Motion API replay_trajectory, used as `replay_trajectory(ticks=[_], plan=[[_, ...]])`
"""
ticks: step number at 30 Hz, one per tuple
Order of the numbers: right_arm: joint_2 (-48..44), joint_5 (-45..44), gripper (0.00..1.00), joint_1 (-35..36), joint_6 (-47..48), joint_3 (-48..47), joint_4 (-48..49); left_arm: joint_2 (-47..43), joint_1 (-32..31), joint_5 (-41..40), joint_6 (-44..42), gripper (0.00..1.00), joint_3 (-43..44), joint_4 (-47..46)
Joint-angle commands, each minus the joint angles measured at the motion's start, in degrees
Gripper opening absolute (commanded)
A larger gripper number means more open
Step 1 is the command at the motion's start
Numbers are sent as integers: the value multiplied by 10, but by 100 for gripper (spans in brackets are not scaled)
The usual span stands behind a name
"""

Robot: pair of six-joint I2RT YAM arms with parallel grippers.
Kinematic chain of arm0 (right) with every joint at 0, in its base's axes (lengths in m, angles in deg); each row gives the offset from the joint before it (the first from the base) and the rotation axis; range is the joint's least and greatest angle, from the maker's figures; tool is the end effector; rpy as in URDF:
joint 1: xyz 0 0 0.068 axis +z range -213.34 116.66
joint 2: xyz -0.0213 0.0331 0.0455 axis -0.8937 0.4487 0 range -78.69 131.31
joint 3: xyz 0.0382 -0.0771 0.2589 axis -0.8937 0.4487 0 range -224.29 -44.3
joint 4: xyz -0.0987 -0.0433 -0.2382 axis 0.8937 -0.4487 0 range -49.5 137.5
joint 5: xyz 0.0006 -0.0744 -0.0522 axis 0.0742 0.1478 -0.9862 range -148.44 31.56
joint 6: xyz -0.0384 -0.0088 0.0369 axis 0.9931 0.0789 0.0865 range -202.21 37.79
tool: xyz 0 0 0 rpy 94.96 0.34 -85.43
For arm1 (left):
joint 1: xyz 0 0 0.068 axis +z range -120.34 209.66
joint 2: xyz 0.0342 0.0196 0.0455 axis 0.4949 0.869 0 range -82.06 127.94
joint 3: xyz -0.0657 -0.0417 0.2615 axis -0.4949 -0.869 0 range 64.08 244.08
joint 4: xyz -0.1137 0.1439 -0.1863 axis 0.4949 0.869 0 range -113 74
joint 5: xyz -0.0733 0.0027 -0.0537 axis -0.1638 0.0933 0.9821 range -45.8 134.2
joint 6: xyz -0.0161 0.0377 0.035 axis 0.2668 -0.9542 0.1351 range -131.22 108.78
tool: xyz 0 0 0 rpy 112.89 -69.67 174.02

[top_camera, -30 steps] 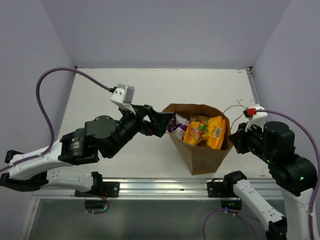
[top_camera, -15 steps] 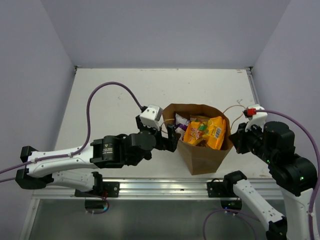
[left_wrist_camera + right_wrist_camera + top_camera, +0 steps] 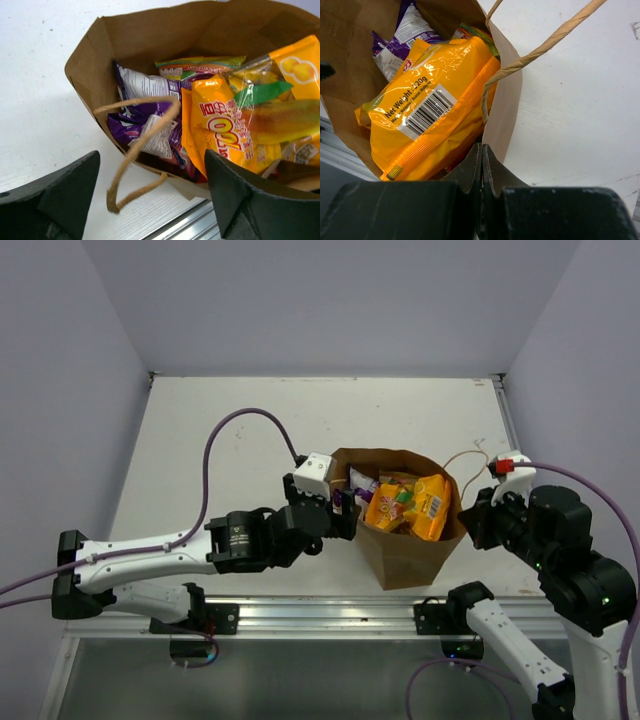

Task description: Place the snacks into the paper bag

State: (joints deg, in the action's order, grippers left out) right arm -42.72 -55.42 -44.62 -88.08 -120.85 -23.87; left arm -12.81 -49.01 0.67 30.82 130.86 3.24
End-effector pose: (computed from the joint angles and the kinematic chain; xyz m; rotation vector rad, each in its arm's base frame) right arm 0.0443 0.0170 0.4175 -0.2692 2.1056 0.3117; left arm 0.0754 -0.2514 0.3618 0.1723 1.9683 -0.6105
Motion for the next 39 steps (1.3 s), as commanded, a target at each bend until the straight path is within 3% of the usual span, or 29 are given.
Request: replay_trajectory(ticks=[1, 2, 4, 5, 9, 17, 31, 35, 39], plan=[[-5, 22, 0, 3, 3, -20, 22, -3, 32, 13, -24, 83, -14, -72], [-5, 22, 0, 3, 4, -19, 22, -3, 39, 25, -27, 66, -18, -77], [-5, 22, 0, 3, 4, -19, 22, -3, 53, 31, -35, 44, -20, -94], [-3, 23, 0, 3, 4, -20, 22, -3, 54, 32, -40, 27, -18, -98], [9, 36, 0, 3, 1, -22, 26, 10, 55, 34, -57, 0, -4, -105], [57, 78, 0, 3, -31, -42, 83, 19, 55, 28, -90, 0, 33, -102], [231, 98, 0, 4, -98, -122, 207, -46, 74, 8, -173, 0, 56, -136], [263, 74, 0, 37, -112, -149, 229, -50, 86, -2, -194, 0, 58, -143], [310, -12, 0, 117, -111, -187, 229, -63, 111, 2, -203, 0, 63, -132]])
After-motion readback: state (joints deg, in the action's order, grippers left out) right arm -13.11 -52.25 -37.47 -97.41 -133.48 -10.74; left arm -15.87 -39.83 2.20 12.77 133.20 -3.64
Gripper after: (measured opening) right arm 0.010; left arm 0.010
